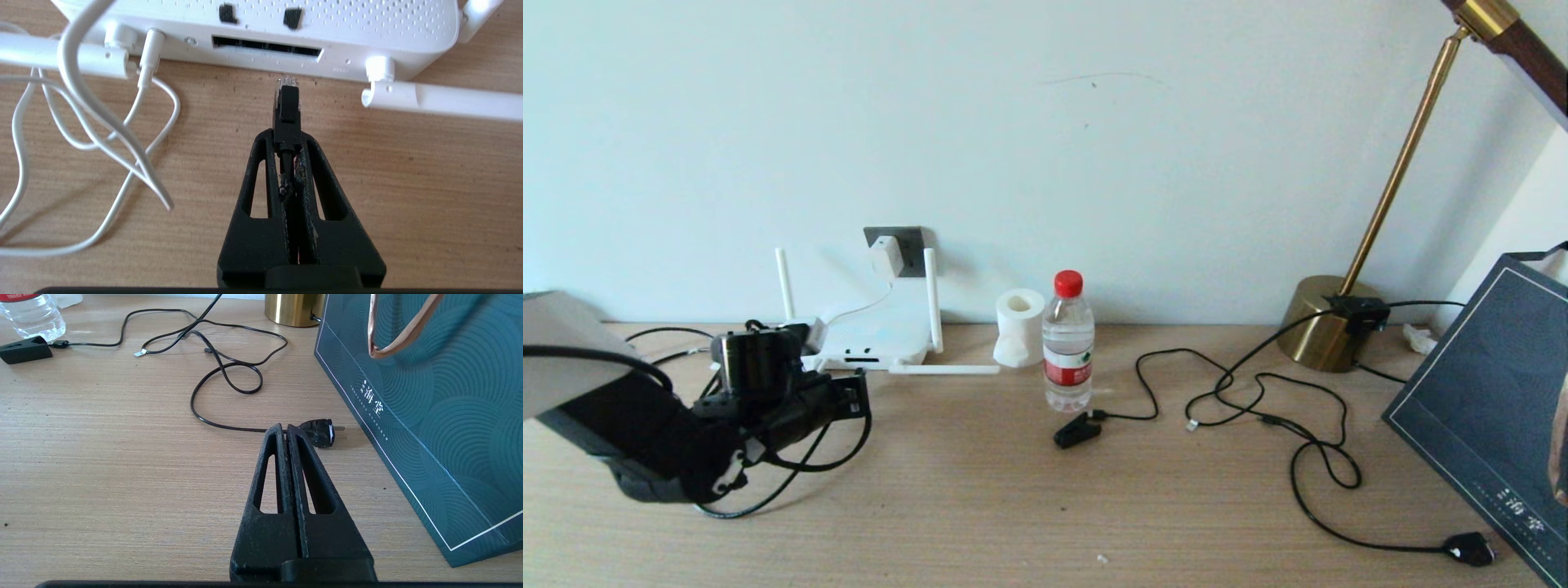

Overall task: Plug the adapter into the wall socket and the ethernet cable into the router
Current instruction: Align cable and router interface

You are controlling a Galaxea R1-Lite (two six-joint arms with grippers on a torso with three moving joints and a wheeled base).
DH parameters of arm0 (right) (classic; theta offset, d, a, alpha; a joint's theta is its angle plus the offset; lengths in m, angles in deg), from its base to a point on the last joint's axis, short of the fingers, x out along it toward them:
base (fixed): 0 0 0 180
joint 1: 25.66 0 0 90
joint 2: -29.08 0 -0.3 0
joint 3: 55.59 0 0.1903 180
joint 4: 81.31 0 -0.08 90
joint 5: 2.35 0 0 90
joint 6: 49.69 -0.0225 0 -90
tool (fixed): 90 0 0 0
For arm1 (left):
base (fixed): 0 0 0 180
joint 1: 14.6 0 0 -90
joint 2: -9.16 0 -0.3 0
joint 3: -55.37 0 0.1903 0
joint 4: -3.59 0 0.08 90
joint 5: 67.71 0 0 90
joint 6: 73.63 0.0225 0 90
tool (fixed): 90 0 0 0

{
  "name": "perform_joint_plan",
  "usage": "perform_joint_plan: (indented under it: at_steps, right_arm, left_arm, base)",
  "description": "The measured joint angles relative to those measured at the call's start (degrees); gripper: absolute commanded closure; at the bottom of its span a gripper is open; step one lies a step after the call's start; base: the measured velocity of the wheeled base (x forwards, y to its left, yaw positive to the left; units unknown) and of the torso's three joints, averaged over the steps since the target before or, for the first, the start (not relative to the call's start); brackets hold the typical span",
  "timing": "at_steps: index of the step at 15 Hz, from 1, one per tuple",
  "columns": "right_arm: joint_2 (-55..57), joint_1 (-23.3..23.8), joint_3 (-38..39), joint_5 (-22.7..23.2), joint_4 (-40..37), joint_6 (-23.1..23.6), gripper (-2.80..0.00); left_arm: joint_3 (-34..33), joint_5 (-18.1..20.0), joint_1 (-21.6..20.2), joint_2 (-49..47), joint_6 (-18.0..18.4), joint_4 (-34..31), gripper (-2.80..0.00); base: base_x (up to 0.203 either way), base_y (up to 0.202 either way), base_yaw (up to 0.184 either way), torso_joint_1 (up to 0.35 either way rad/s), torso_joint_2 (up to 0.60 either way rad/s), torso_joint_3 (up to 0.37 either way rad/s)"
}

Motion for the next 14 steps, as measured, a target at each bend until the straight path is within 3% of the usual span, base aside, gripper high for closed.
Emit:
perform_joint_plan:
  at_steps: [14]
  right_arm:
    - [0.0, 0.0, 0.0, 0.0, 0.01, -0.02, 0.0]
  left_arm:
    - [2.69, 0.07, 0.1, -2.6, 0.05, 0.02, 0.0]
  base:
    - [0.0, 0.0, 0.0, 0.0, 0.0, 0.0]
